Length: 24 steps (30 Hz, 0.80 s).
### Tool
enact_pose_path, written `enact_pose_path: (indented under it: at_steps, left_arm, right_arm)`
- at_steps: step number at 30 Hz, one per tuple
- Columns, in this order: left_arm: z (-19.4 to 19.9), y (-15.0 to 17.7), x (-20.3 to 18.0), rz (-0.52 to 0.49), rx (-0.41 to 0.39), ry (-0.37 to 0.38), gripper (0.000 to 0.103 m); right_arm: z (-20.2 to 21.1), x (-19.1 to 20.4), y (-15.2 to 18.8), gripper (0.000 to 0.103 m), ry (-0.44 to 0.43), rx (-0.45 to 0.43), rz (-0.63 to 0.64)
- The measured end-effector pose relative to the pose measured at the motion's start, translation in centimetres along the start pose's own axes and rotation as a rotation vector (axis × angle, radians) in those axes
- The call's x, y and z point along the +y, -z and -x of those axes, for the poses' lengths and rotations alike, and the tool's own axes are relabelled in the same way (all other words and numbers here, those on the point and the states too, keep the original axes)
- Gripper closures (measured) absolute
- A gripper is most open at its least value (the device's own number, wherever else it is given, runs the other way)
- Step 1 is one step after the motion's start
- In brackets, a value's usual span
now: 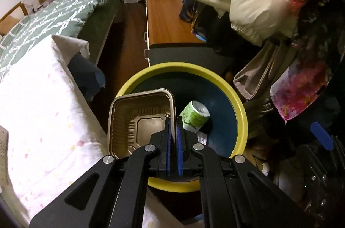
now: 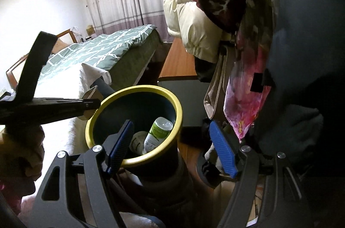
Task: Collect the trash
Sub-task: 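Carry the brown tray over the yellow bin and open the left gripper, then move both tools back over the bed toward the remaining trash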
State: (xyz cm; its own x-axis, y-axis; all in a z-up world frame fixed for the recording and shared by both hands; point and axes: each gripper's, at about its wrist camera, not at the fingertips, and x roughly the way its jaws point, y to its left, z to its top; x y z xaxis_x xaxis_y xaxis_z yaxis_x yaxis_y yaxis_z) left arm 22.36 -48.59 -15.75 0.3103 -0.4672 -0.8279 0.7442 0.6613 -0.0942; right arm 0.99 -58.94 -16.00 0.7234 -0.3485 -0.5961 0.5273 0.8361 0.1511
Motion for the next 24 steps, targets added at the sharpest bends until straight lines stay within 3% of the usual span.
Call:
enact_pose_path:
  at_steps: [5, 7, 9, 15, 19, 24]
  left_arm:
    - [-0.9, 0.2, 0.1, 0.014, 0.023, 0.007, 0.094]
    - [-0.5, 0.3, 0.0, 0.016, -0.002, 0.003, 0.031]
    - [0.1, 0.3, -0.5, -0.007, -0.049, -0.017, 0.028]
    - [2.7, 0.3, -0.5, -0.003, -0.077, 0.002, 0.028]
    - [7.2, 1.4, 1.4, 0.044, -0.131, -0.002, 0.021]
    - [16.1, 5.3, 5.4, 0.132, -0.256, -0.061, 0.011]
  right_arm:
    - [0.0, 0.0, 0.1, 0.034, 0.005, 0.007, -0.003]
    - [-0.1, 0.0, 0.1, 0.034, 0.005, 0.007, -0.003]
    - [0.1, 0.1, 0.1, 0.034, 0.008, 0.007, -0.003]
    - [0.6, 0.4, 0.3, 0.034, 0.02, 0.003, 0.005]
    - [0.6, 1.0, 0.5, 0.034, 0.009, 0.016, 0.017]
    - [0.3, 3.0, 0.9, 0.034, -0.039, 0.036, 0.046]
